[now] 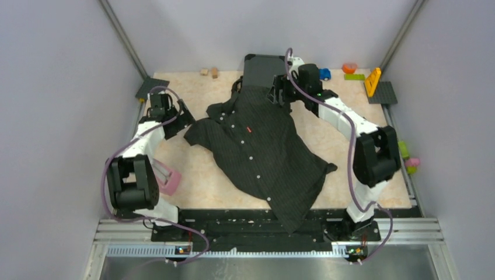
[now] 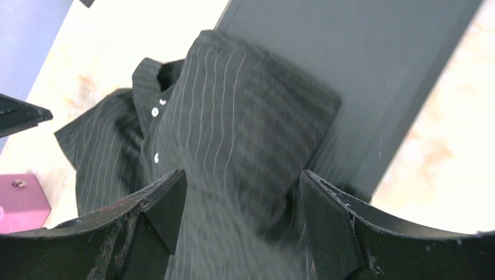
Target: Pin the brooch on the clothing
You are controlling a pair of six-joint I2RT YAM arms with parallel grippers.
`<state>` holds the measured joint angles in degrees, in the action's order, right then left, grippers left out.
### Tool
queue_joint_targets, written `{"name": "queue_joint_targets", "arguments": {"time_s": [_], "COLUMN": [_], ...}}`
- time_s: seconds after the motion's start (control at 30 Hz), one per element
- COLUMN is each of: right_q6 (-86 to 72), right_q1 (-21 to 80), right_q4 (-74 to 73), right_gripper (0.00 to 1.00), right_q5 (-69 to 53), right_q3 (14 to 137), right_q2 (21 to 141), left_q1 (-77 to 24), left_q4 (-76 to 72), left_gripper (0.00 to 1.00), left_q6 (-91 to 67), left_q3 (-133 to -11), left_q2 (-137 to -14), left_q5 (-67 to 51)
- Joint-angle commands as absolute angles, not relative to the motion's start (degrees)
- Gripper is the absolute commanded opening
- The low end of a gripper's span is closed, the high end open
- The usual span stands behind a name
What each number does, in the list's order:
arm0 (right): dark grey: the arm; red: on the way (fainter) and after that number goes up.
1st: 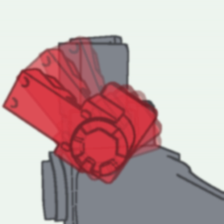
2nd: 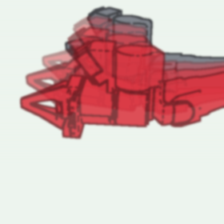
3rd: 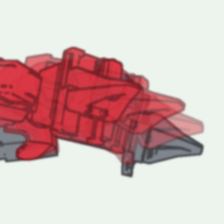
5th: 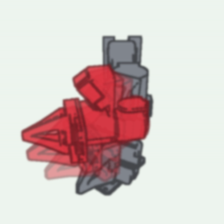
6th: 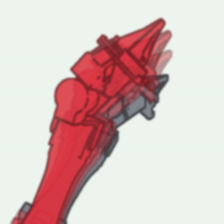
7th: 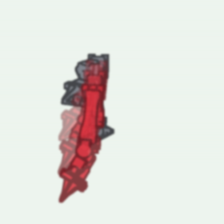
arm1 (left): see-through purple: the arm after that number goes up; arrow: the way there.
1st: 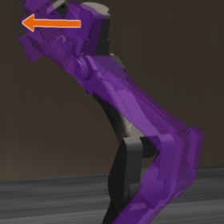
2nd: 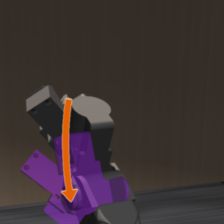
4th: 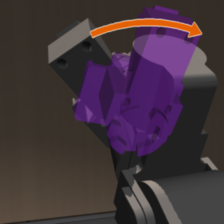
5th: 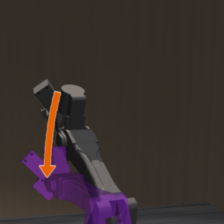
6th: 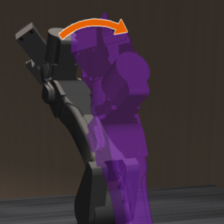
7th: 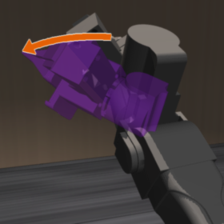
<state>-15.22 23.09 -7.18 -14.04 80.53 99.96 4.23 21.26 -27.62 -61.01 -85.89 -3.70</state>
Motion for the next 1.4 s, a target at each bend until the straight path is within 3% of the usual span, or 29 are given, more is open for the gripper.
{"name": "queue_joint_targets", "arguments": {"time_s": [0.0,0.2,0.47,0.67,0.73,0.87,0.9,1.07,1.37], "right_q6": [-12.2,-8.2,-10.0,-12.7,-13.1,-13.9,-14.0,-13.5,-9.3], "right_q1": [21.8,21.7,21.7,21.7,21.7,21.7,21.7,21.8,21.9], "right_q4": [-9.7,-15.2,-12.7,-12.2,-12.2,-12.3,-12.4,-12.4,-5.0], "right_gripper": [0.72,0.69,0.63,0.52,0.44,0.07,0.00,0.00,0.00], "right_q5": [-20.7,-23.0,-27.9,-31.0,-31.6,-31.4,-31.1,-28.7,-25.6], "right_q3": [92.8,102.7,102.4,104.8,105.6,106.6,106.7,105.4,93.8], "right_q2": [109.9,118.8,120.3,122.7,123.1,121.7,120.7,111.2,80.5], "left_q1": [6.1,6.3,6.3,6.3,6.3,6.4,6.3,6.3,6.1], "left_q4": [21.2,21.4,22.4,21.4,20.6,19.4,19.3,17.8,2.8], "left_gripper": [0.98,0.95,0.89,0.61,0.50,0.04,0.00,0.00,0.00], "left_q6": [-26.1,-25.6,-24.2,-25.3,-26.0,-27.1,-27.3,-25.7,-14.6], "left_q3": [-66.9,-69.6,-71.2,-70.8,-70.2,-68.9,-68.8,-68.5,-64.2], "left_q2": [-92.9,-101.6,-104.9,-106.7,-106.4,-104.0,-102.7,-89.3,-55.5], "left_q5": [-8.3,-14.2,-10.7,-15.2,-17.4,-20.8,-21.0,-17.2,-19.1]}}
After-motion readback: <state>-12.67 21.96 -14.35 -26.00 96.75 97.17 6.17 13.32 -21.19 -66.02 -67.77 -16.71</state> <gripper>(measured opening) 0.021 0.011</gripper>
